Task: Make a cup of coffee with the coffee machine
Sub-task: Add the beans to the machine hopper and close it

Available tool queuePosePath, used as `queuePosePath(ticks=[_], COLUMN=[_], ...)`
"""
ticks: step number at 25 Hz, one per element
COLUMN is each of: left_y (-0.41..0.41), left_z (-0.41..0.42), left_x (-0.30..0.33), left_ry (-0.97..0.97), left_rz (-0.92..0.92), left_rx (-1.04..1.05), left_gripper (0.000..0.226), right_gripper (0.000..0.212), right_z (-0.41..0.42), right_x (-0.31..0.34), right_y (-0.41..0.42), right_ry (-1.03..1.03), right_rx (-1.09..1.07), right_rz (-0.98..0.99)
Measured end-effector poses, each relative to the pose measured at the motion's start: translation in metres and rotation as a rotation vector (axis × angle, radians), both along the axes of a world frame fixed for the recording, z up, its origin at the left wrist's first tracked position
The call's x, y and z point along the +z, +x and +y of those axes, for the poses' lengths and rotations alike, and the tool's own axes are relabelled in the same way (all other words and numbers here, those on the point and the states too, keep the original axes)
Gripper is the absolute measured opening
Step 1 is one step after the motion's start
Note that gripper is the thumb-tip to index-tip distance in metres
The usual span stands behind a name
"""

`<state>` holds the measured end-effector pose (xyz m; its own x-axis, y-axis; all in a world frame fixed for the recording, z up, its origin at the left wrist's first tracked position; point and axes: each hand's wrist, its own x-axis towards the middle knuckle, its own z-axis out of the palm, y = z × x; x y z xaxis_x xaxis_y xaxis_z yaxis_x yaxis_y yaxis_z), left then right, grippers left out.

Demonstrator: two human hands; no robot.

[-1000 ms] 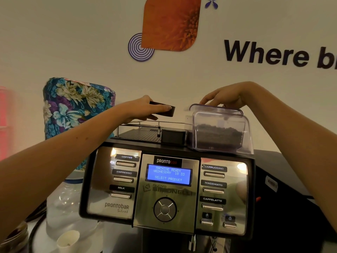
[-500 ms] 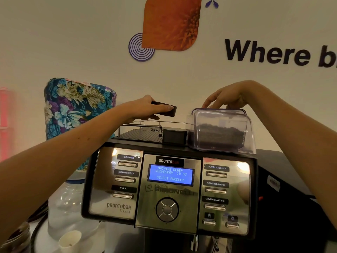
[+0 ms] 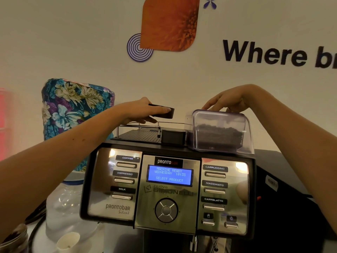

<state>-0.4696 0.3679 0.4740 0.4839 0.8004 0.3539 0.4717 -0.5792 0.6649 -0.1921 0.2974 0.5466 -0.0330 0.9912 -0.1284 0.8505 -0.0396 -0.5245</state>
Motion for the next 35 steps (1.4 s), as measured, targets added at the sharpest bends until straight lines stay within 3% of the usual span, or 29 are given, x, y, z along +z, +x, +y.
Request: queuePosePath(ticks=[7,10,13,19,25,30,33,35], left_y=[-0.011,-0.014,-0.015,-0.026,-0.064,-0.138,-0.203,-0.244], left_z=[-0.002,-0.007,-0.015,-0.036,-0.053,-0.065,-0.069,-0.074], left_x=[-0.002,-0.001,0.001,-0.001,0.0,-0.022,-0.045,-0.065], left_ry=[-0.006,-0.001,0.003,0.032,0.066,0.095,0.084,0.078], left_rz=[-0.029,-0.05,-0.084,-0.227,-0.337,-0.413,-0.404,-0.4], left_rx=[-0.003,-0.009,0.0,0.028,0.001,-0.04,-0.063,-0.045], left_gripper=[0.054,0.056,0.063,0.075,0.066,0.071,0.052,0.042], right_gripper=[0.024,0.038,0.062,0.064,0.065,0.079,0.072,0.065], right_z=[-0.002,-0.005,-0.009,-0.035,-0.071,-0.081,-0.074,-0.063], right_x=[-0.003,-0.007,-0.011,0.004,0.002,-0.048,-0.086,-0.112], right_y=[0.0,-0.002,-0.006,-0.044,-0.139,-0.254,-0.333,-0.377], right_ry=[0.007,0.034,0.124,0.382,0.548,0.803,0.813,0.779], right_rx=[-0.001,-0.003,-0.014,0.029,0.22,0.232,0.217,0.221], right_rz=[0.016,0.022,0.074,0.13,0.237,0.052,0.032,0.129])
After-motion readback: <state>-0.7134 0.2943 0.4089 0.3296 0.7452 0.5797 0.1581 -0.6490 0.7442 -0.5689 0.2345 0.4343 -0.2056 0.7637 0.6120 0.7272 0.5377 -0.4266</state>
